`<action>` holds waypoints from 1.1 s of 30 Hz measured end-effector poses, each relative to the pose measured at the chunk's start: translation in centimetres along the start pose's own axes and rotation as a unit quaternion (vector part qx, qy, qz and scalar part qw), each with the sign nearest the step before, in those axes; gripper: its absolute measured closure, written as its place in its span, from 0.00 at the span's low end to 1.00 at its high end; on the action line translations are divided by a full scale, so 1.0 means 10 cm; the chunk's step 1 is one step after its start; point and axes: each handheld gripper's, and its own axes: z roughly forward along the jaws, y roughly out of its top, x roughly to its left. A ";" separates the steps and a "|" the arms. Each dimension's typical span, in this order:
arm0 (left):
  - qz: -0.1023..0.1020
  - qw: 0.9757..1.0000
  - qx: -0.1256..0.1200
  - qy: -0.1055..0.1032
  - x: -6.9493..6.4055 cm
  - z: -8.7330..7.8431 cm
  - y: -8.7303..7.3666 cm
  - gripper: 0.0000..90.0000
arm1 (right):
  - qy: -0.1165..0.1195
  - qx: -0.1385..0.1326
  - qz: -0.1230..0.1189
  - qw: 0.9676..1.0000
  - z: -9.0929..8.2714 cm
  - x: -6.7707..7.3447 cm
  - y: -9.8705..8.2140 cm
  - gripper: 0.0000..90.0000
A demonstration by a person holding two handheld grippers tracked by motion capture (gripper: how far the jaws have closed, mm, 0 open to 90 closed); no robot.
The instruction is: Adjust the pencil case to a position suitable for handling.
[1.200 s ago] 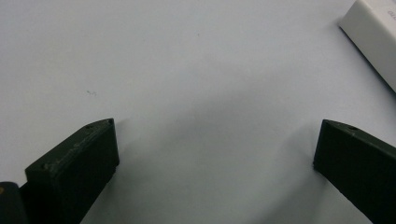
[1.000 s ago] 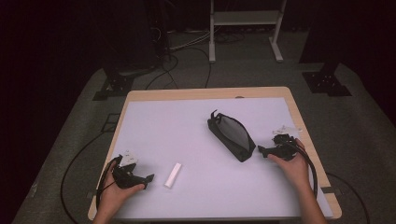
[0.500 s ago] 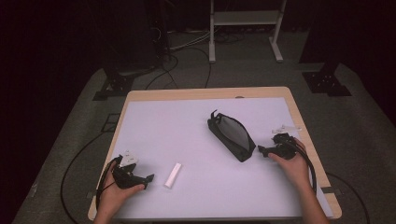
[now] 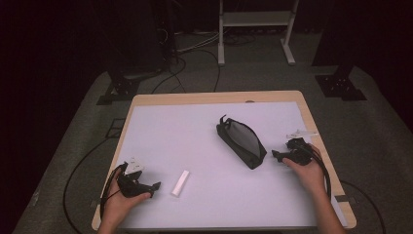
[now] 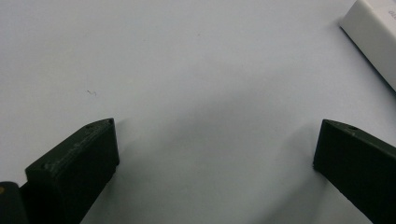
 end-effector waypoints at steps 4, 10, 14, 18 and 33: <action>-0.001 1.000 0.000 -0.001 0.00 0.00 0.00 0.00 | 0.006 -0.007 0.002 1.000 -0.05 0.00 0.04 0.32; -0.001 1.000 0.000 -0.001 0.00 0.00 0.00 0.00 | 0.017 -0.021 0.013 1.000 -0.18 0.02 0.10 0.32; -0.001 1.000 0.000 -0.001 0.00 0.00 0.00 0.00 | 0.019 -0.030 0.009 0.999 -0.27 0.04 0.14 0.33; 0.000 1.000 0.000 0.000 0.00 0.00 0.00 0.00 | 0.027 -0.049 0.009 0.998 -0.38 0.04 0.19 0.34; -0.001 1.000 0.000 -0.001 0.00 0.00 0.00 0.00 | 0.048 -0.070 -0.006 0.996 -0.56 0.14 0.35 0.36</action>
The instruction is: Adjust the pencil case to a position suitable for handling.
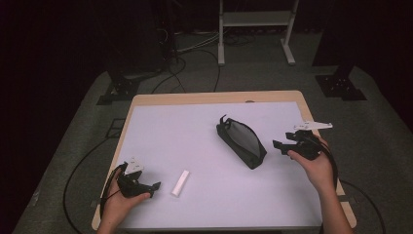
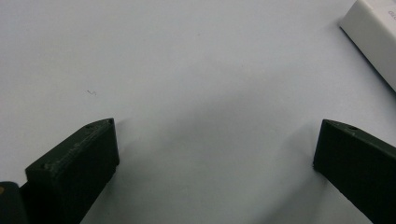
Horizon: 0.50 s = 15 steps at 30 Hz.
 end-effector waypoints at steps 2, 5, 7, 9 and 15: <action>0.000 1.000 0.000 0.000 0.00 0.00 0.00 0.00 | 0.005 0.003 -0.006 1.000 0.01 0.03 0.03 0.37; 0.001 1.000 0.000 0.000 0.00 0.00 0.00 0.00 | 0.011 0.006 -0.013 1.000 0.04 0.07 0.05 0.38; 0.000 1.000 0.000 0.000 0.00 0.00 0.00 0.00 | 0.015 0.006 -0.015 1.000 0.05 0.10 0.06 0.39; 0.000 1.000 0.000 0.000 0.00 0.00 0.00 0.00 | 0.022 0.007 -0.021 1.000 0.07 0.13 0.07 0.40; 0.001 1.000 0.000 0.000 0.00 0.00 0.00 0.00 | 0.042 0.011 -0.038 0.998 0.13 0.22 0.12 0.43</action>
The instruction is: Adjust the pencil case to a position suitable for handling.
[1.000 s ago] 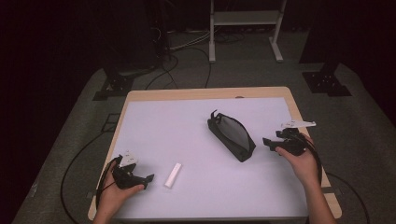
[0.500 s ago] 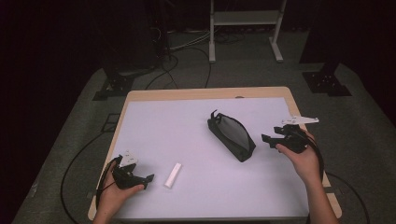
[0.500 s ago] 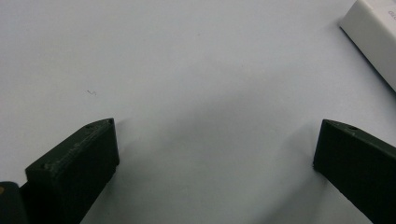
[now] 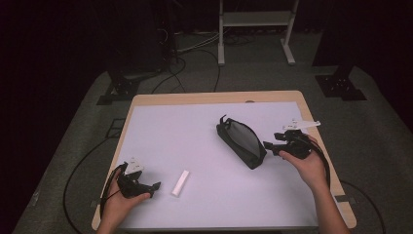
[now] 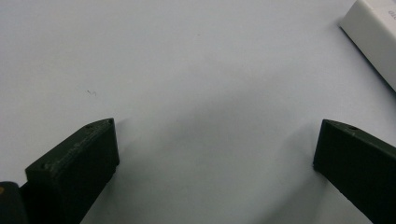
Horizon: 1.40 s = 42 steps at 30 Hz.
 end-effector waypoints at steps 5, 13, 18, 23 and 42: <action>0.000 1.000 0.000 0.000 0.00 0.00 0.00 0.00 | 0.016 0.000 -0.010 1.000 0.06 0.07 0.04 0.46; 0.000 1.000 0.000 0.000 0.00 0.00 0.00 0.00 | 0.037 -0.004 -0.024 0.999 0.11 0.17 0.11 0.51; 0.000 1.000 0.000 0.000 0.00 0.00 0.00 0.00 | 0.061 -0.002 -0.041 0.997 0.16 0.26 0.18 0.56; -0.001 1.000 0.000 0.000 0.00 0.00 0.00 0.00 | 0.089 -0.004 -0.046 0.995 0.25 0.34 0.23 0.60; -0.001 1.000 -0.001 0.000 0.00 0.00 0.00 0.00 | 0.110 0.023 -0.076 0.991 0.60 0.56 0.26 0.63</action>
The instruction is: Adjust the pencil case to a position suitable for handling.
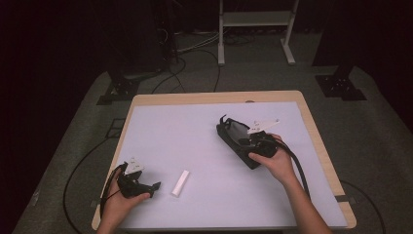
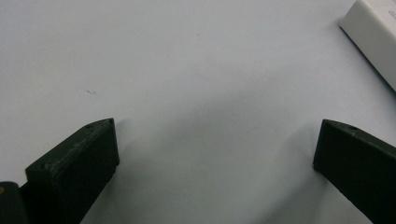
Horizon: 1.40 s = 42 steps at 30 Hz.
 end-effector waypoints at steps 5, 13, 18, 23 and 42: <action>0.001 1.000 0.001 0.000 0.00 0.00 0.00 0.00 | -0.001 0.004 0.002 1.000 0.06 0.00 0.00 0.68; 0.001 1.000 0.001 0.000 0.00 0.00 0.00 0.00 | -0.001 0.009 0.007 1.000 0.11 -0.01 -0.01 0.77; 0.001 1.000 0.001 0.000 0.00 0.00 0.00 0.00 | 0.004 0.013 0.010 1.000 0.11 -0.02 -0.02 0.86; 0.001 1.000 0.001 0.000 0.00 0.00 0.00 0.00 | 0.010 0.014 0.019 1.000 0.10 -0.03 -0.02 0.95; 0.000 1.000 0.000 0.000 0.00 0.00 0.00 0.00 | 0.010 0.011 0.018 1.000 -0.05 -0.02 -0.01 0.98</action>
